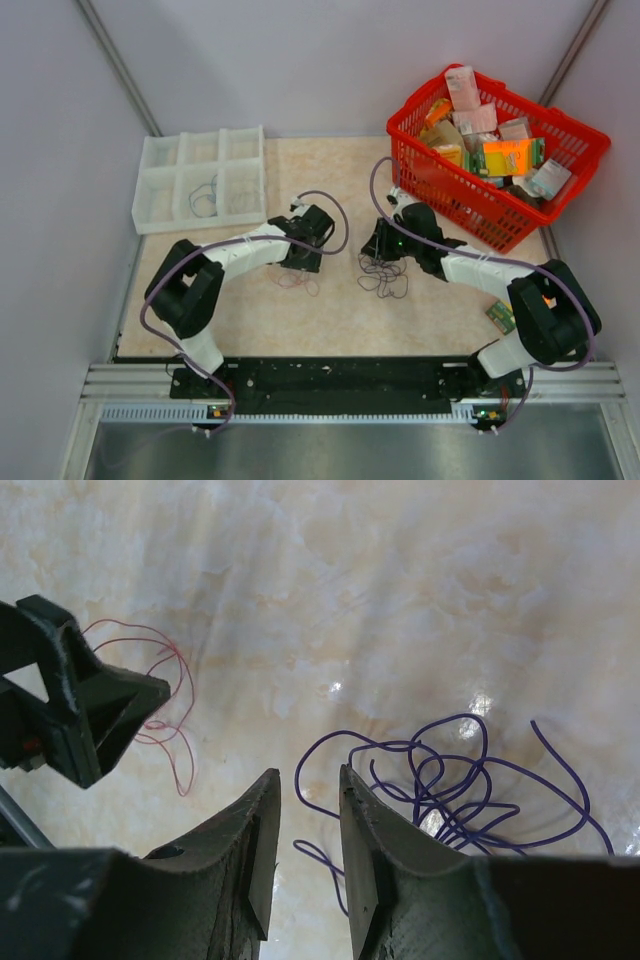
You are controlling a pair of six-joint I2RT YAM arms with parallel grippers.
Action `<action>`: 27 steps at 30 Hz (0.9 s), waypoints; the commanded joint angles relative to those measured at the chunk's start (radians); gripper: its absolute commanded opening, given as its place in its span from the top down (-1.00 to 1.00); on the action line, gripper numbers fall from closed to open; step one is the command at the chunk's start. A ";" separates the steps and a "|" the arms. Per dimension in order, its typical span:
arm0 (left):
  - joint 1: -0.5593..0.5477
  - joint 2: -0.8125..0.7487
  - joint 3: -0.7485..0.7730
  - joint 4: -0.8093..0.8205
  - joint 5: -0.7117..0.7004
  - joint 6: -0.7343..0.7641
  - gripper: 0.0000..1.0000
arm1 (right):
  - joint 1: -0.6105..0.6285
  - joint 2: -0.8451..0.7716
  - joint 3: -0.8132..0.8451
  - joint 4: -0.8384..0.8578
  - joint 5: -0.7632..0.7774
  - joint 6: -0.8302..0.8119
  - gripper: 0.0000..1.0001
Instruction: Untangle the cables
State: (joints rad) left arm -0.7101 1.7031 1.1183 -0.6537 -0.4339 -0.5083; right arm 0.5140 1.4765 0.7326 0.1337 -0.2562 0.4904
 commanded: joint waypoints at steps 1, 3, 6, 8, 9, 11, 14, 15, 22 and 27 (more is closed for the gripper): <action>0.000 0.064 0.072 -0.061 -0.123 0.036 -0.98 | -0.008 -0.007 -0.002 0.041 -0.012 -0.004 0.41; -0.003 0.081 0.072 -0.080 -0.166 0.039 -0.98 | -0.008 -0.001 -0.001 0.043 -0.012 -0.004 0.41; 0.000 0.082 0.061 -0.096 -0.210 0.045 -0.98 | -0.008 0.004 -0.001 0.046 -0.020 -0.001 0.42; -0.002 0.082 0.052 -0.100 -0.224 0.059 -0.98 | -0.008 0.008 0.001 0.047 -0.025 0.000 0.42; 0.000 0.084 0.045 -0.098 -0.223 0.071 -0.97 | -0.008 0.010 0.002 0.047 -0.025 -0.001 0.42; 0.023 0.087 0.035 -0.077 -0.178 0.103 -0.98 | -0.008 0.013 0.002 0.049 -0.026 0.002 0.42; 0.050 0.050 -0.015 0.040 0.021 0.172 -0.87 | -0.008 0.013 0.002 0.049 -0.026 0.002 0.42; 0.061 0.032 -0.032 0.083 0.077 0.172 -0.77 | -0.008 0.013 0.002 0.047 -0.028 0.002 0.43; 0.077 -0.172 -0.121 0.124 0.095 0.091 0.69 | -0.008 0.011 0.001 0.050 -0.035 0.002 0.43; 0.182 -0.402 -0.175 0.088 0.083 0.021 1.00 | -0.008 0.013 -0.001 0.058 -0.052 0.008 0.43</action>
State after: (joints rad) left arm -0.6159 1.4807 0.9588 -0.5793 -0.3439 -0.4194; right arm 0.5137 1.4841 0.7326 0.1452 -0.2878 0.4957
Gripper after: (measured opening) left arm 0.013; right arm 0.286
